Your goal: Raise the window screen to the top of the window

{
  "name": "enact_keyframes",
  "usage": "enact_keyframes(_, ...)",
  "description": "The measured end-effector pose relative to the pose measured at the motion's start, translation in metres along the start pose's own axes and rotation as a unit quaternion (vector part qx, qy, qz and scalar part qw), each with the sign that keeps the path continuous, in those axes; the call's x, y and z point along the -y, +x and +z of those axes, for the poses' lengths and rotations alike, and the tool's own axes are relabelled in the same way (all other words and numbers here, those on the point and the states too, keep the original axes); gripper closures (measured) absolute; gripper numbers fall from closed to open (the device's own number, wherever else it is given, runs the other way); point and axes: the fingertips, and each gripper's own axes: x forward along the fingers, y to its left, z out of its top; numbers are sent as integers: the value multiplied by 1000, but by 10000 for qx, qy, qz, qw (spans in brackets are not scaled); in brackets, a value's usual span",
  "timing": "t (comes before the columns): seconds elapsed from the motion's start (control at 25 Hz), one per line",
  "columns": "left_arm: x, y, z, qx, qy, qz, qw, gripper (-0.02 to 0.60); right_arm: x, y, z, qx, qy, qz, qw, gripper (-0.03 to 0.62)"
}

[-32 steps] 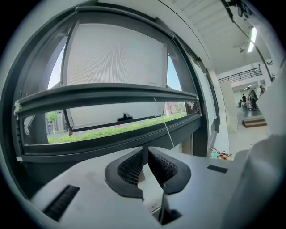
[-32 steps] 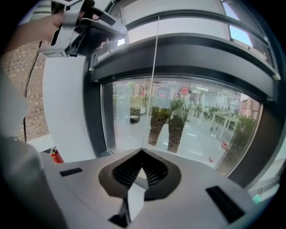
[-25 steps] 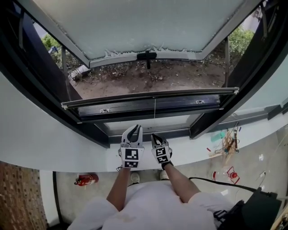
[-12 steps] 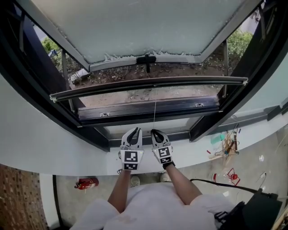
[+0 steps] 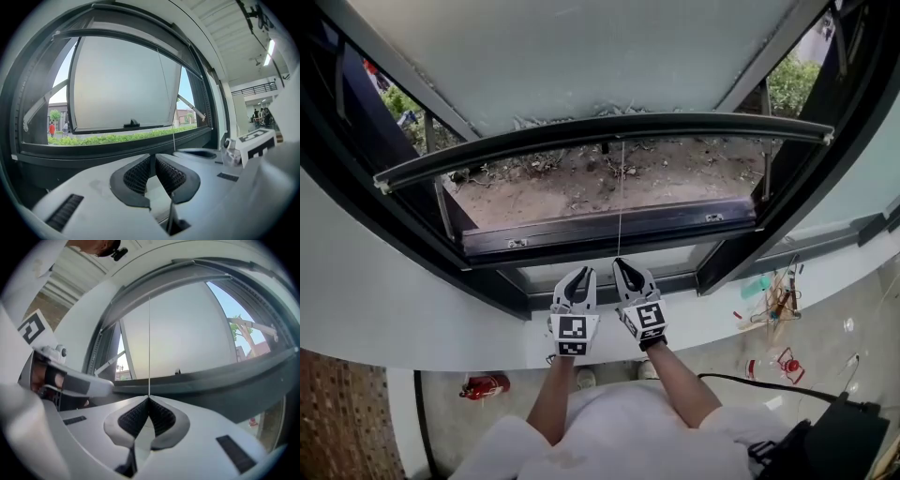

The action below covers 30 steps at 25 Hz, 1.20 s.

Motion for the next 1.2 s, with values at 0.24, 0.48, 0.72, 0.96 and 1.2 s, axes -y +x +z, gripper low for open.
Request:
enact_keyframes(0.24,-1,-2,-2,-30,-20,28,10000,546,-7,5,84,854,-425,90,9954,592)
enact_keyframes(0.48,-1,-4,-2,15,-421,-77,9991,546,-14,-6,154,1594,-330,174,9865,592)
enact_keyframes(0.72,8,-9,17,251,-587,-246,9977,546,-22,-23,211,2077,-336,352,9770,592)
enact_keyframes(0.96,17,-11,30,383,-377,-363,9979,546,-26,-40,256,2550,-310,455,9654,592)
enact_keyframes(1.2,24,-11,28,322,-368,-461,9977,546,-35,-45,278,2513,-53,885,9638,592)
